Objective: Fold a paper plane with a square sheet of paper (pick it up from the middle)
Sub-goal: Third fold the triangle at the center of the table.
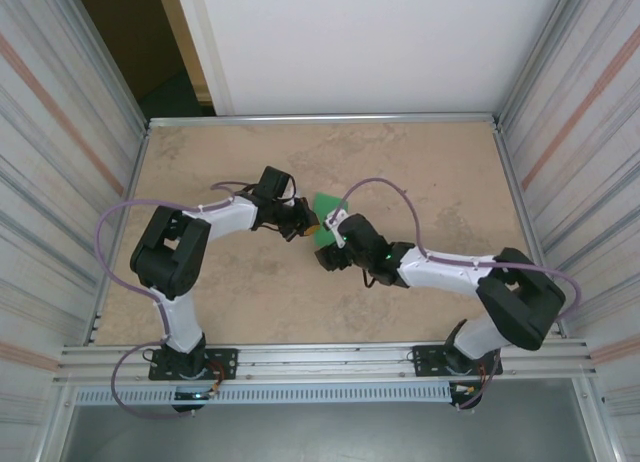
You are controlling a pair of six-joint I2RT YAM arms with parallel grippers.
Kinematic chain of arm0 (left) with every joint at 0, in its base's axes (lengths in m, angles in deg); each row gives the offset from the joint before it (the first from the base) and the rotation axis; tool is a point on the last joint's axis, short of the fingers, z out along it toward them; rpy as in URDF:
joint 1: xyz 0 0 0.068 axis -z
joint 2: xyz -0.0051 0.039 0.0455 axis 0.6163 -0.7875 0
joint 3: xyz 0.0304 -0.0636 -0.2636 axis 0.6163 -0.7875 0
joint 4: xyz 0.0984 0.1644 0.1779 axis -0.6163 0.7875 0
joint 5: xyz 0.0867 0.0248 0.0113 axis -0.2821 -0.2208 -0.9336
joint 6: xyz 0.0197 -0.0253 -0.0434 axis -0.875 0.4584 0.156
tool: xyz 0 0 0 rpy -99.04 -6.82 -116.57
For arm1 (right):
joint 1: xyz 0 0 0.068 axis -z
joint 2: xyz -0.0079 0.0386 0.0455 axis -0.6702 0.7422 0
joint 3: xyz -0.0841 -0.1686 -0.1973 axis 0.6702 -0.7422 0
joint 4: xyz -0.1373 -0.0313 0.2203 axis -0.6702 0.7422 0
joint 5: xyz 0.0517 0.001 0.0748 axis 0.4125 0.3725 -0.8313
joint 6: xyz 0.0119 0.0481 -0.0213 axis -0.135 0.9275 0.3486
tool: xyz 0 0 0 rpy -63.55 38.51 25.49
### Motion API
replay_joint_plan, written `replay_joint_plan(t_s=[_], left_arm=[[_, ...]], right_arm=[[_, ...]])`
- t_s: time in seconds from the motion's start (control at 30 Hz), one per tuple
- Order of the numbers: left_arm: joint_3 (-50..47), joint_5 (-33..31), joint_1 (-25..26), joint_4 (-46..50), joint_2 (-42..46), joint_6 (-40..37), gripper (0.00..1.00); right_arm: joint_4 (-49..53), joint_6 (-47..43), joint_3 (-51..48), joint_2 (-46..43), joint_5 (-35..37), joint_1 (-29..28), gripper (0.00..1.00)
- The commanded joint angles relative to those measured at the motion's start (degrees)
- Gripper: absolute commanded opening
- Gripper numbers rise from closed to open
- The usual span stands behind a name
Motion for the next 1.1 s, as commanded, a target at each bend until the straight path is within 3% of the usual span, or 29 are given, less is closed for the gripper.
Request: replay_joint_plan(t_s=[0.0, 0.13, 0.3, 0.53, 0.7, 1.07], left_arm=[[1.42, -0.23, -0.37, 1.31, 1.14, 0.98, 0.00], [1.64, -0.02, -0.36, 1.59, 1.07, 0.81, 0.00], [1.91, -0.08, -0.37, 2.53, 0.73, 0.30, 0.00], [1.99, -0.03, -0.39, 2.91, 0.65, -0.23, 0.00], [1.97, 0.04, -0.37, 3.06, 0.84, -0.36, 0.00], [1.65, -0.05, -0.35, 3.21, 1.42, -0.47, 0.00]], right_arm=[[-6.41, -7.54, -0.71, 3.19, 5.34, -2.97, 0.78], [-6.62, -6.95, 0.90, 6.55, 9.15, -3.60, 0.77], [-8.51, -6.16, -0.74, 4.53, 11.61, -3.22, 0.67], [-8.91, -6.31, -3.64, 0.43, 8.38, -2.06, 0.49], [-7.49, -6.46, -2.81, 0.75, 1.69, -0.76, 0.38], [-7.31, -5.14, -1.01, 2.54, -2.40, 1.19, 0.34]])
